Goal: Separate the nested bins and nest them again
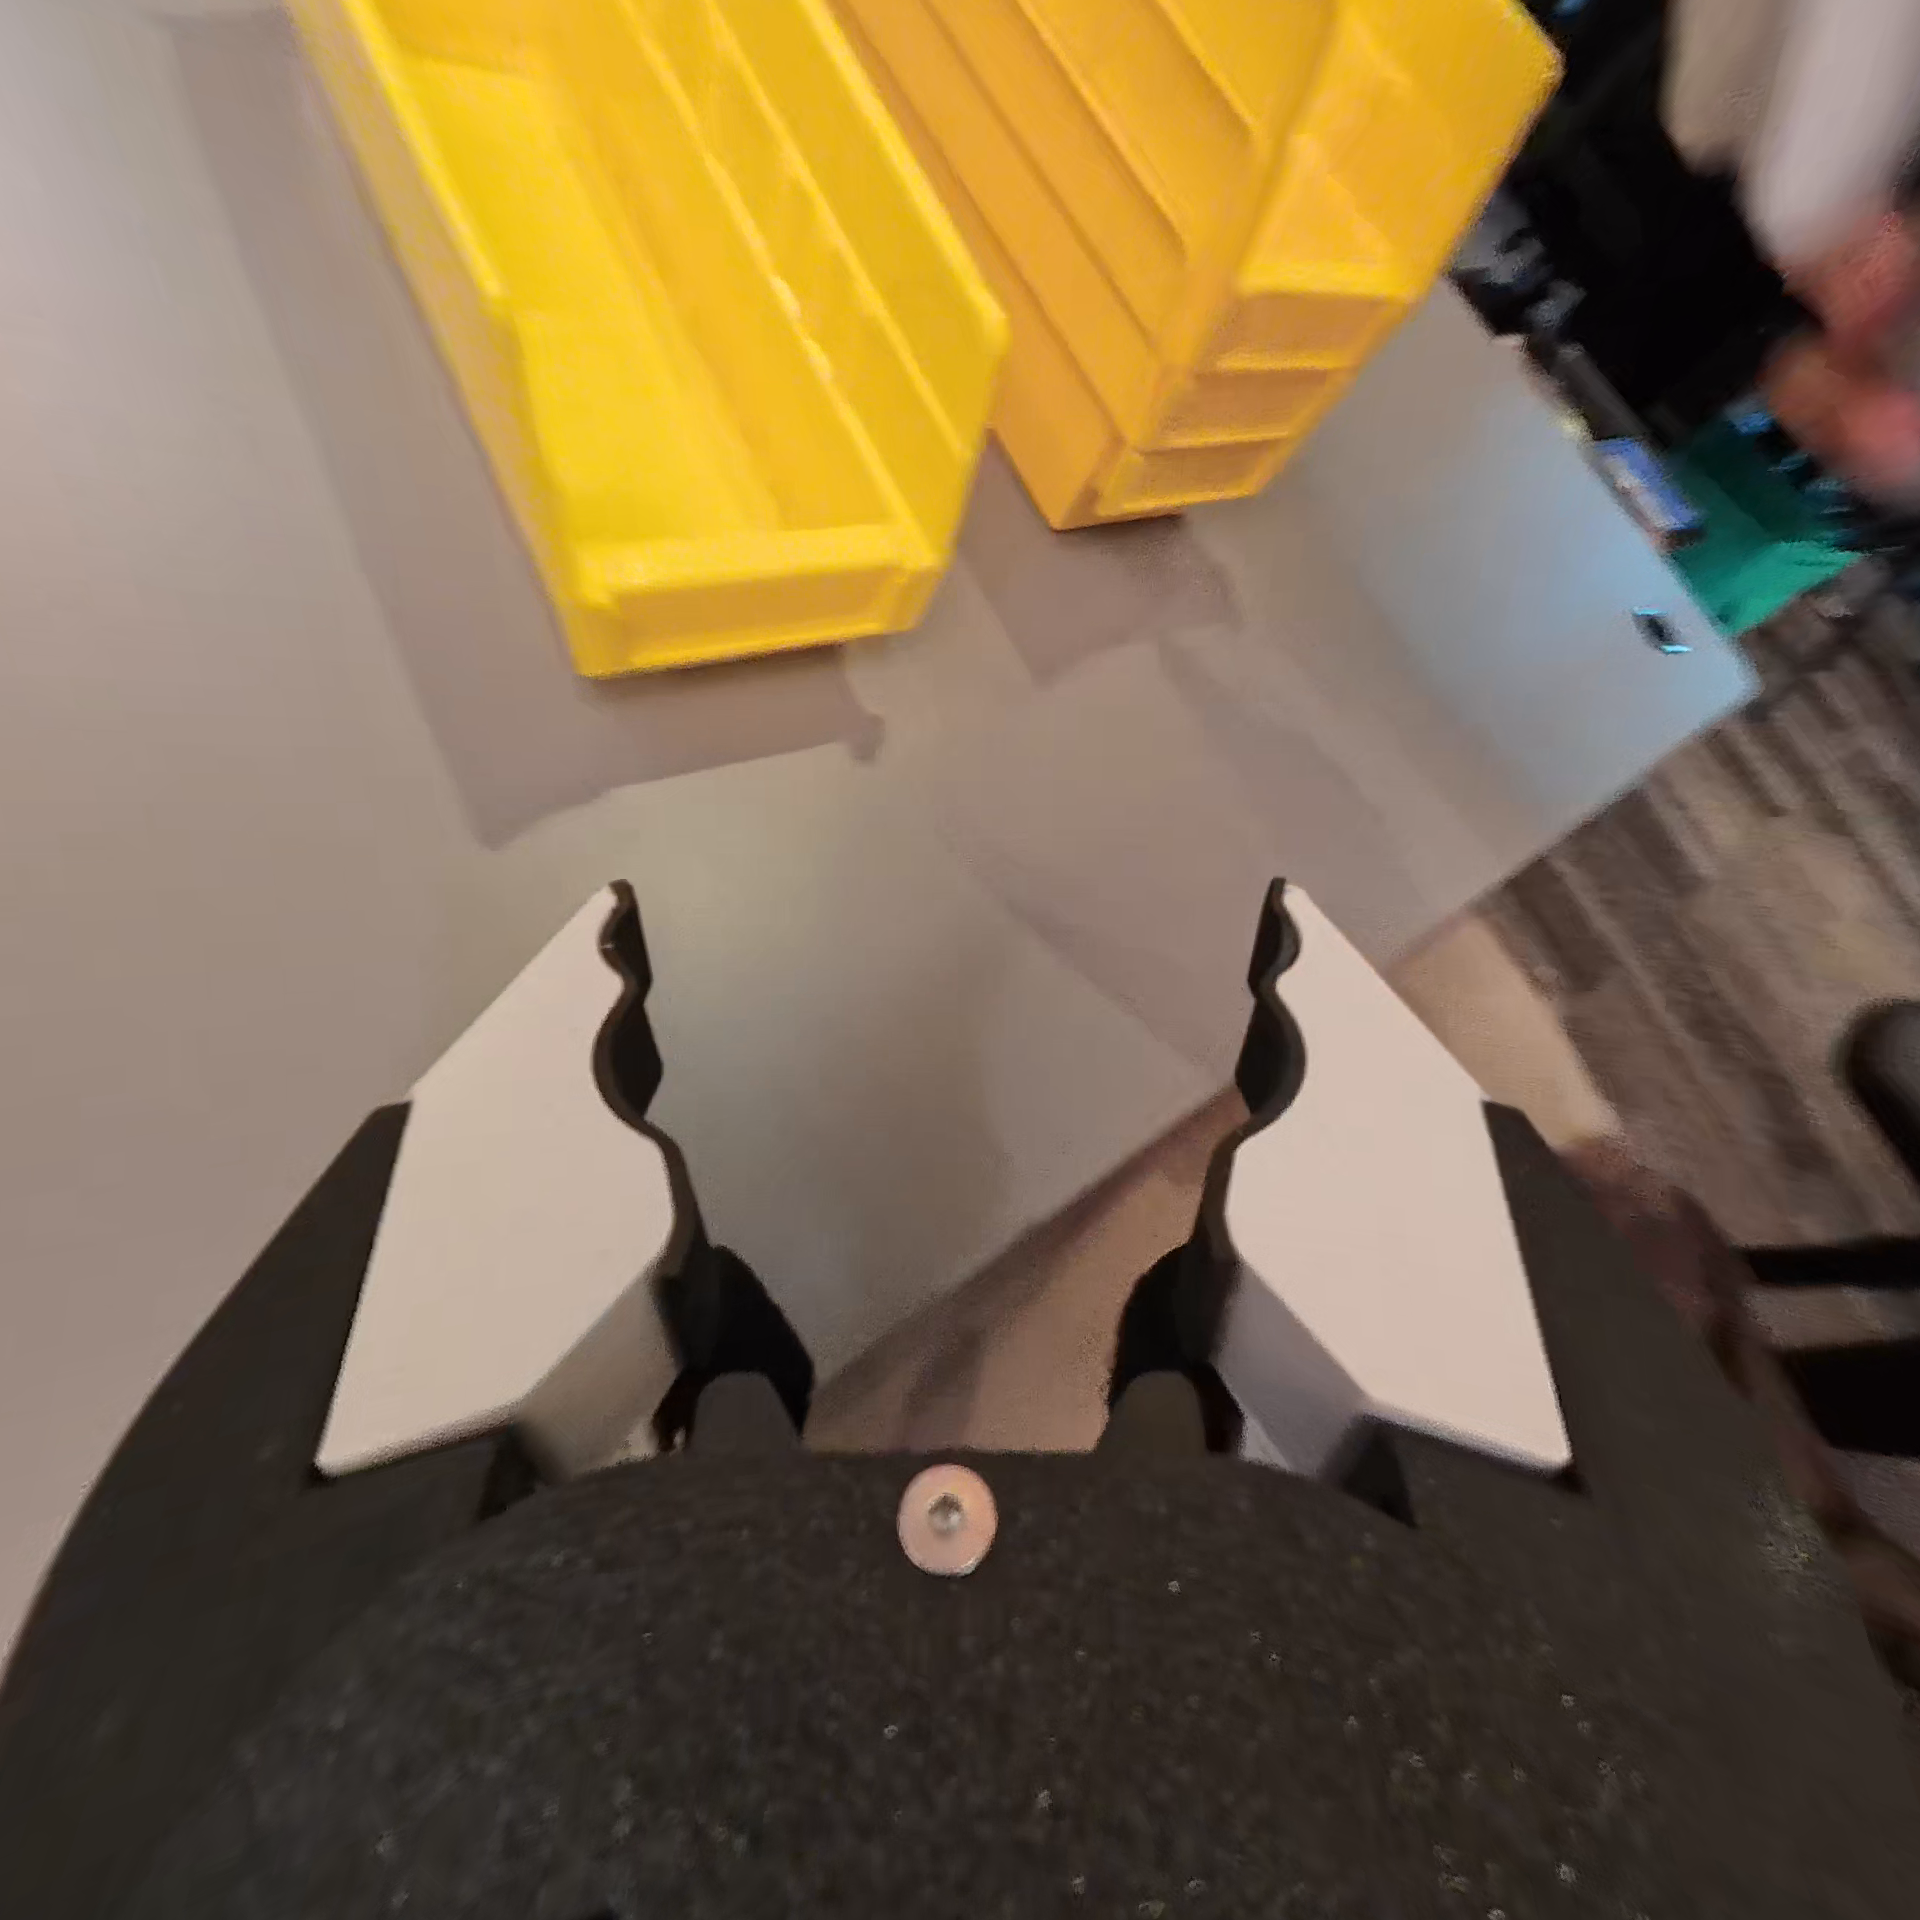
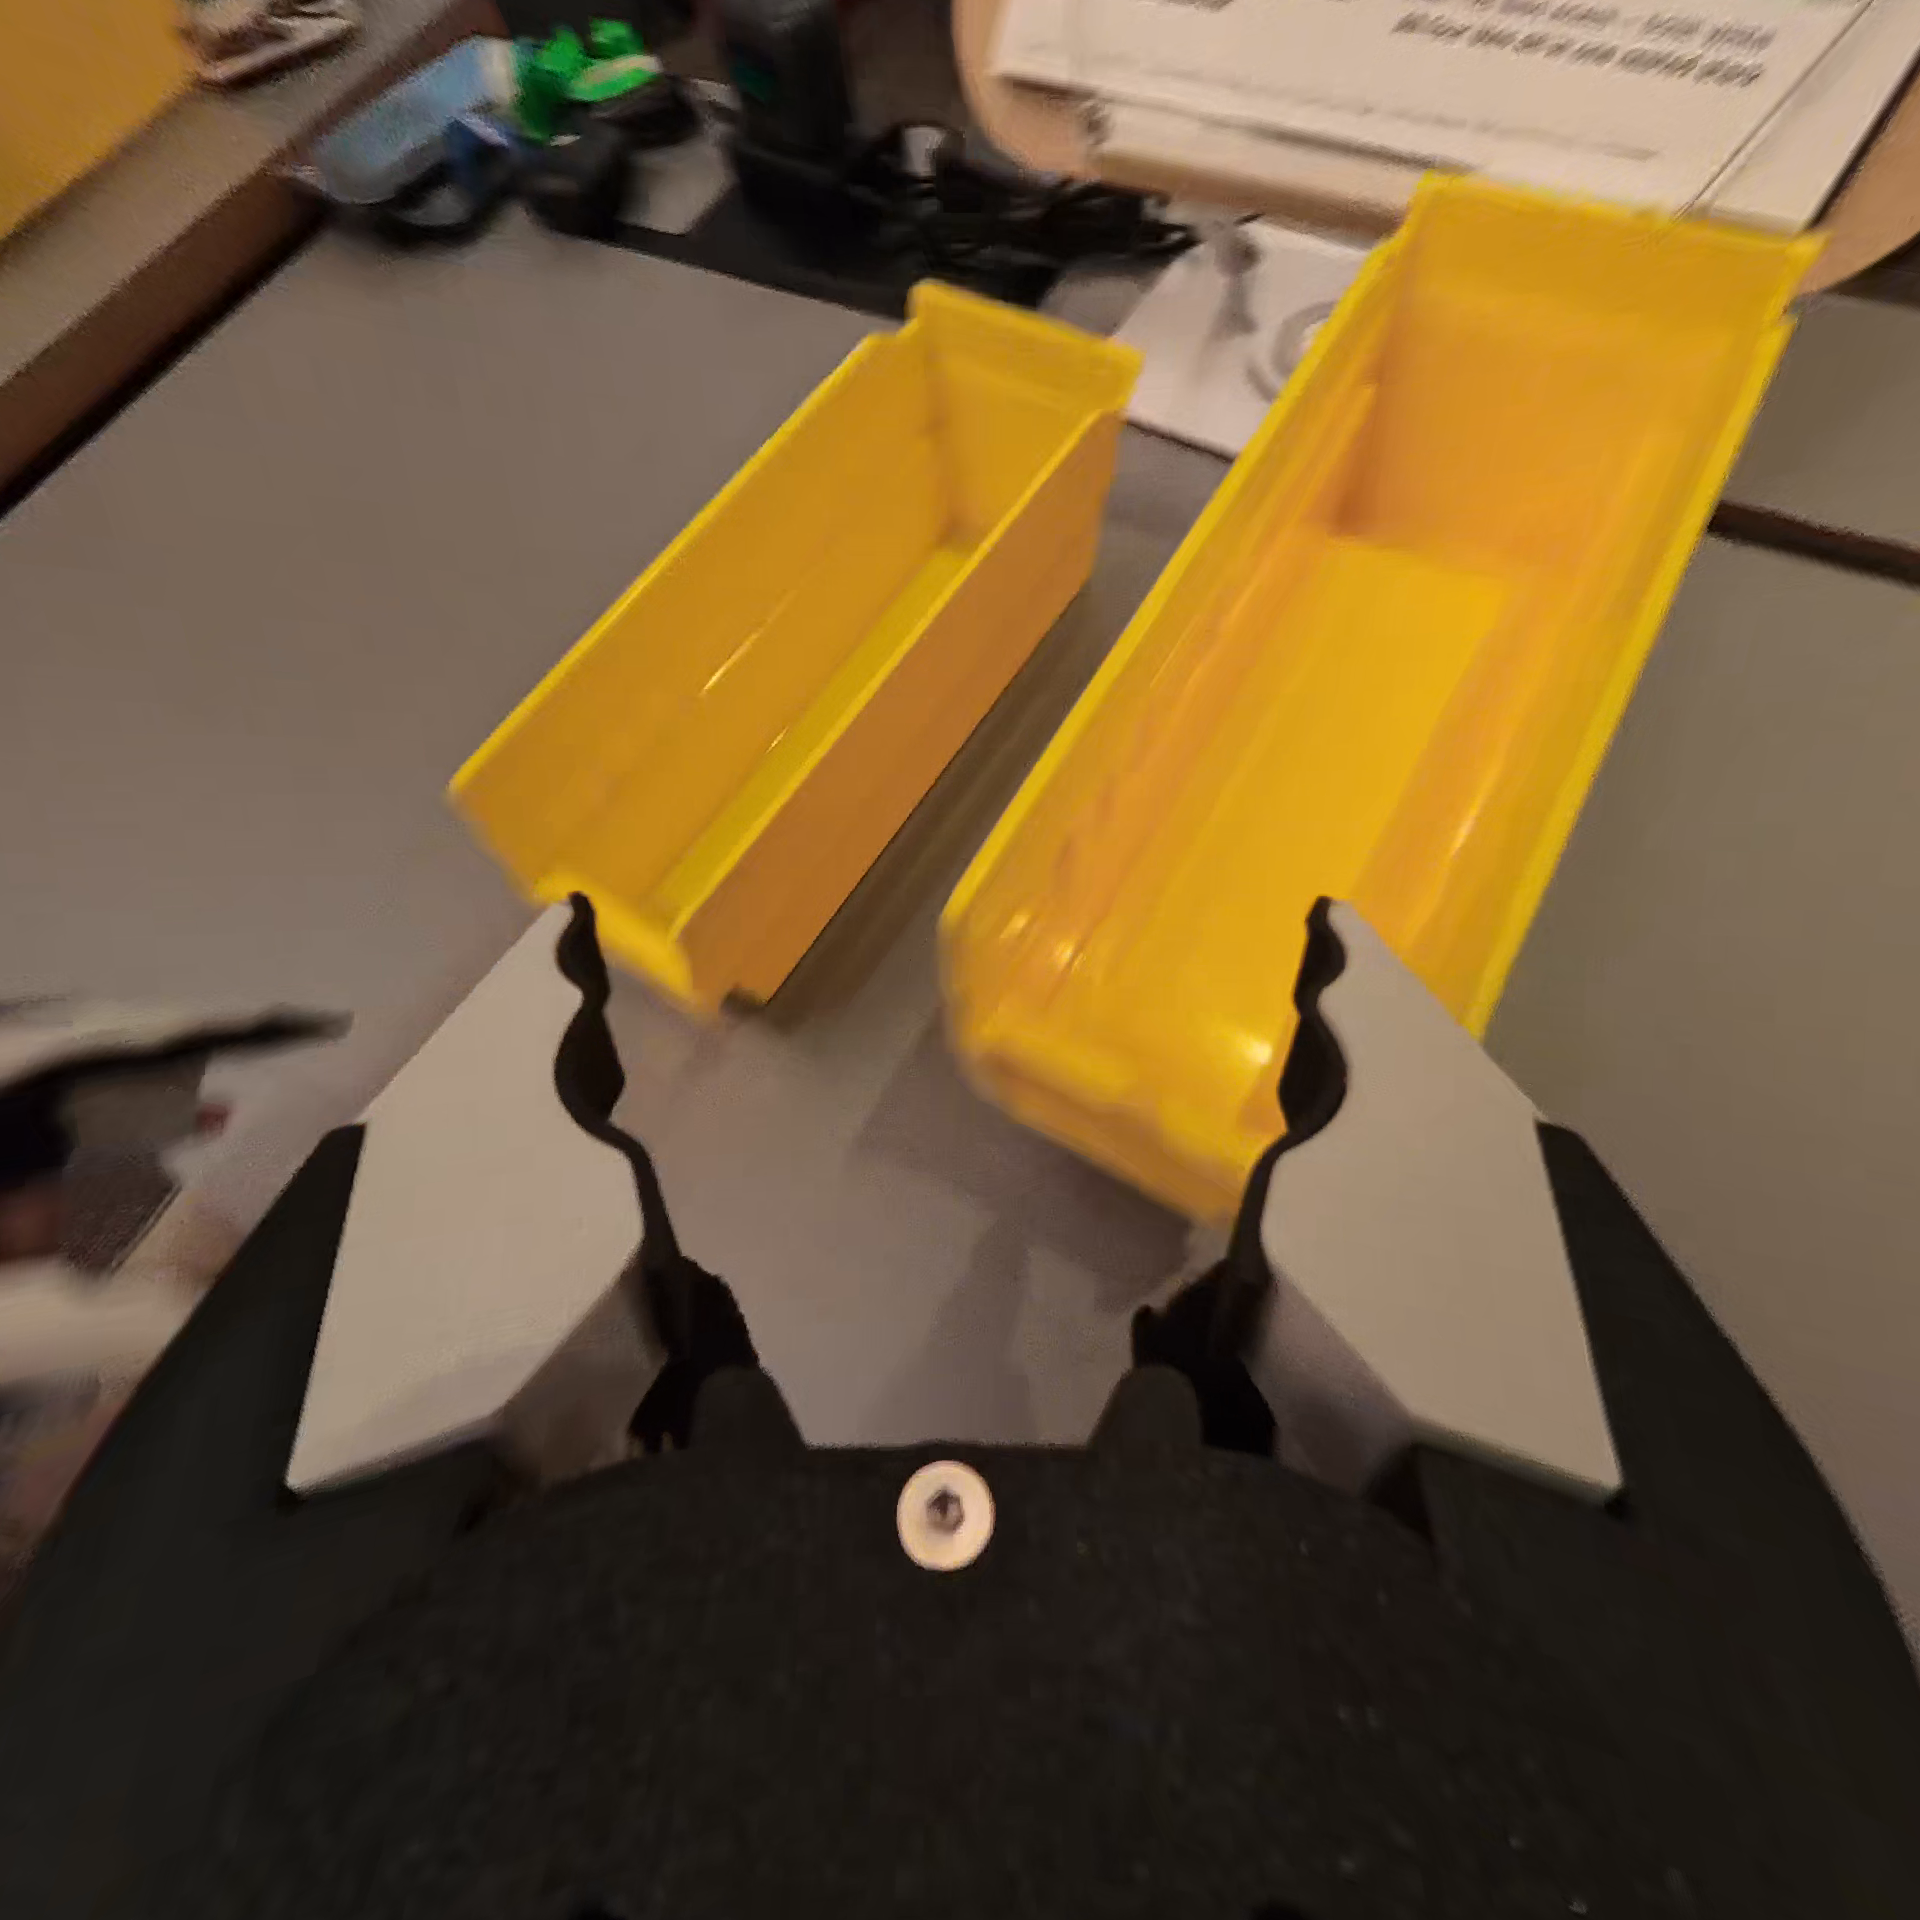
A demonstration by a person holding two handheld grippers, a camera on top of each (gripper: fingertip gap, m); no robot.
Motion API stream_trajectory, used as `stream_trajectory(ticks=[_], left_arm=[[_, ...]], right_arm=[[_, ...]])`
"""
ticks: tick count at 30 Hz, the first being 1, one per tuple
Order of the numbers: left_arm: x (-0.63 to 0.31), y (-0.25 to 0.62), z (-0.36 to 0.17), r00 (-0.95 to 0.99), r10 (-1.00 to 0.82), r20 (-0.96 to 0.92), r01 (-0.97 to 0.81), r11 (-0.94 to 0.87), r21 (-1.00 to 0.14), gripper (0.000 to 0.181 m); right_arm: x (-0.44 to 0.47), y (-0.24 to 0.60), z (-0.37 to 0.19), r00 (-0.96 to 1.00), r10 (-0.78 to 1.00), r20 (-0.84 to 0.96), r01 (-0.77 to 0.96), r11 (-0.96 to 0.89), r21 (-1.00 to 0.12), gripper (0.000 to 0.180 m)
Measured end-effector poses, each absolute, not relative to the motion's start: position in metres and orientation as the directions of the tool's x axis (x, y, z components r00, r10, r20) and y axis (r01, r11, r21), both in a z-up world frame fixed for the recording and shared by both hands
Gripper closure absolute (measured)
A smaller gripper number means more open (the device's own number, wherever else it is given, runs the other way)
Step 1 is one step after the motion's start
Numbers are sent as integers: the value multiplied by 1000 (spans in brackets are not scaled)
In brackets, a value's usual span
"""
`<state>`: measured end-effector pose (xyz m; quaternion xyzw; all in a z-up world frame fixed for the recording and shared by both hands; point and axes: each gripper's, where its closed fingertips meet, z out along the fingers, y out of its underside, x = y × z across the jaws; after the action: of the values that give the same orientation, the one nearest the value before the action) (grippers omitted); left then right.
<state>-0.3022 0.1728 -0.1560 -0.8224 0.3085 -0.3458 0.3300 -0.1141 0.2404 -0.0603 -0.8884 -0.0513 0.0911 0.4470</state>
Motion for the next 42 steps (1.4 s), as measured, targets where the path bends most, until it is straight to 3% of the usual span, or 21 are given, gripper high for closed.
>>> stream_trajectory(ticks=[1, 3, 6, 11, 14, 18, 21, 22, 23, 24, 26, 33, 39, 42], left_arm=[[-307, 185, -157, 613, -729, 305, -295, -569, -768, 67], [-316, 211, -159, 698, -698, 163, -357, -536, -765, 65], [-298, 242, -135, 715, -692, 98, -384, -506, -772, 63], [-241, 307, -102, 715, -698, -32, -507, -487, -712, 50], [-210, 349, -113, 741, -670, -36, -548, -574, -608, 36], [-188, 375, -144, 804, -593, 38, -539, -755, -374, 29], [-204, 385, -169, 838, -540, -75, -543, -815, -201, 49], [-205, 379, -178, 842, -537, -53, -539, -832, -131, 45], [-206, 376, -182, 853, -521, -34, -522, -848, -92, 45], [-207, 378, -179, 854, -518, -36, -519, -851, -79, 62], [-214, 376, -175, 856, -512, -67, -515, -857, -27, 71], [-209, 375, -108, 886, -458, -73, -463, -883, -80, 79], [-143, 367, 17, 876, -482, -10, -468, -845, -260, 78], [-96, 351, 52, 861, -506, 43, -469, -824, -318, 78]], right_arm=[[-125, 214, -73, 972, 201, -125, 12, -569, -822, 53], [-135, 167, -105, 971, 212, -106, 23, -531, -847, 58], [-133, 123, -140, 978, 198, -72, 29, -467, -884, 73], [-108, 101, -124, 980, 185, -66, 16, -408, -913, 74], [-87, 94, -126, 981, 174, -82, -5, -405, -914, 74], [-67, 96, -137, 980, 132, -148, -77, -432, -899, 78], [-72, 96, -136, 959, 164, -230, -137, -442, -886, 78], [-73, 96, -135, 955, 167, -245, -150, -442, -885, 78], [-75, 96, -134, 952, 171, -253, -155, -440, -884, 78], [-75, 96, -134, 951, 174, -254, -155, -441, -884, 78], [-75, 96, -133, 955, 174, -241, -144, -439, -887, 78], [-74, 97, -129, 938, 177, -297, -196, -438, -878, 80], [-81, 97, -125, 928, 199, -315, -206, -431, -879, 81], [-88, 97, -119, 912, 227, -343, -228, -414, -881, 81]])
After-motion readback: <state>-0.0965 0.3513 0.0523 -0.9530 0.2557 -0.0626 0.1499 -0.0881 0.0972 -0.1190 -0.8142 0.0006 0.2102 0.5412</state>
